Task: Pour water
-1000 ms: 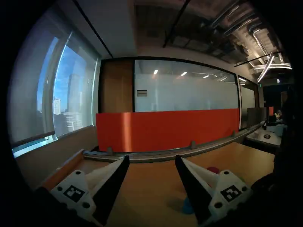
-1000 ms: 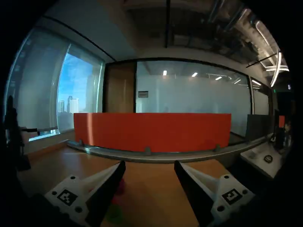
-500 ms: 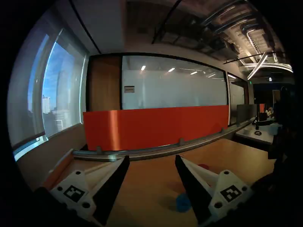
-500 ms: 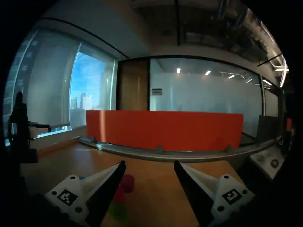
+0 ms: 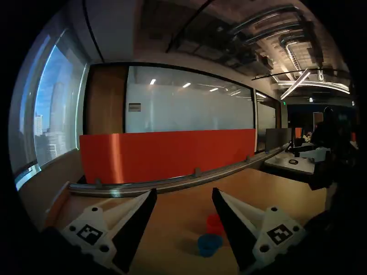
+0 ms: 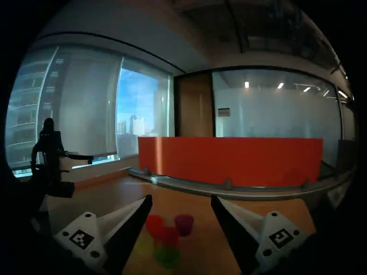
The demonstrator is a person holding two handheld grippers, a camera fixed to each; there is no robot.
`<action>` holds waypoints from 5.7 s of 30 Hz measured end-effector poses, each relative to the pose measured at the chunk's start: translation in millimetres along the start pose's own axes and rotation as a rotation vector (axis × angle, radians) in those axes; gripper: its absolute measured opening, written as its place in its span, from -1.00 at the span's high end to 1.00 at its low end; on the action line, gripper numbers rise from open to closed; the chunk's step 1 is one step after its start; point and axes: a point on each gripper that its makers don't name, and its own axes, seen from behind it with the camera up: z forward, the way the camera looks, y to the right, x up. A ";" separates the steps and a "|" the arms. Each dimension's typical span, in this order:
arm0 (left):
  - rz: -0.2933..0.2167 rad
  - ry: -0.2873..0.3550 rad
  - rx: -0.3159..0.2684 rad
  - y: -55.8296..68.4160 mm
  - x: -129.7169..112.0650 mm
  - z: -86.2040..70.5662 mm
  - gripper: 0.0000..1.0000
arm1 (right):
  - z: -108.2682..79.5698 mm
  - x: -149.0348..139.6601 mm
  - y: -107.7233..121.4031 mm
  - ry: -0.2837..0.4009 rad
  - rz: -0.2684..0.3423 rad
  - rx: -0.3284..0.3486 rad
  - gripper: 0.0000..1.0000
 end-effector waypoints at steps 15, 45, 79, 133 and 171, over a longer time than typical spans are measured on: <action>0.027 -0.026 -0.103 13.1 -11.7 1.3 -0.78 | 6.1 -14.8 -15.7 -0.080 -0.019 0.074 -0.98; 0.052 -0.232 -0.256 35.2 -112.1 20.4 -0.78 | 7.0 -99.2 -24.1 -0.316 -0.103 0.119 -0.99; 0.052 -0.456 -0.327 60.3 -235.5 32.6 -0.78 | -8.1 -196.7 -16.8 -0.451 -0.084 0.113 -0.99; 0.123 -0.556 -0.382 83.6 -270.5 102.8 -0.78 | 14.1 -226.8 -7.4 -0.495 -0.080 0.135 -0.99; 0.108 -0.431 -0.347 73.4 -214.0 86.5 -0.73 | 28.3 -249.8 -24.0 -0.529 -0.098 0.168 -0.99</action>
